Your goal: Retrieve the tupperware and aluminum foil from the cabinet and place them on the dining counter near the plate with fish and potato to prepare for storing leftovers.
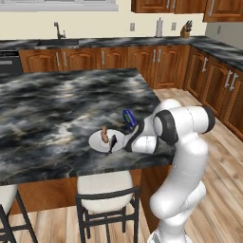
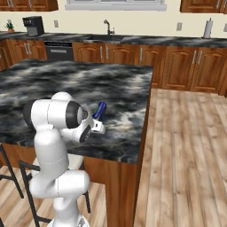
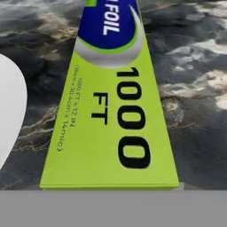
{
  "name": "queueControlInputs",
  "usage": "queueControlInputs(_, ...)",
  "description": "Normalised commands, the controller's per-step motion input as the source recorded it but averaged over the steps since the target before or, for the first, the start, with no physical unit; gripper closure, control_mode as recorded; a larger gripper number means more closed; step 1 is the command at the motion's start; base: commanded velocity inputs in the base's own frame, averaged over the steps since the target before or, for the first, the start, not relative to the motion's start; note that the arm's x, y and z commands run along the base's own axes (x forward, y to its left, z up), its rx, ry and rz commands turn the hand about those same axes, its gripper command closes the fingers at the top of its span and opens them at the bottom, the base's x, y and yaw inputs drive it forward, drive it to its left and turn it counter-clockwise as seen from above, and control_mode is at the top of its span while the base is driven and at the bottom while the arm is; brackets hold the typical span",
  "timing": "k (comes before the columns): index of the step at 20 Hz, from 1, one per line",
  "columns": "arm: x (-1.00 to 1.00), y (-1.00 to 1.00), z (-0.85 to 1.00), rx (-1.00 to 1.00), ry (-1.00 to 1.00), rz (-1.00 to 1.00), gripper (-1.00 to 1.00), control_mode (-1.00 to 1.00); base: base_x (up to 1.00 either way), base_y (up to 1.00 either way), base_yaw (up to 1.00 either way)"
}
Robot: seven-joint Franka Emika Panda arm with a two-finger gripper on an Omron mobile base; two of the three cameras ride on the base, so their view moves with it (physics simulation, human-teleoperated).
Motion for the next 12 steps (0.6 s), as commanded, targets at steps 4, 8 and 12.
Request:
queueControlInputs(4, -0.16, 0.0, 0.36, 0.0, 0.01, 0.0, -1.0, -1.0, 0.0, 0.0, 0.0)
queueControlInputs(8, -0.76, 0.0, 0.91, 0.0, 0.0, 0.0, -1.0, -1.0, 0.0, 0.0, 0.0)
queueControlInputs(12, -0.85, 0.0, 1.0, 0.0, -0.02, 0.0, -1.0, -1.0, 0.0, 0.0, 0.0)
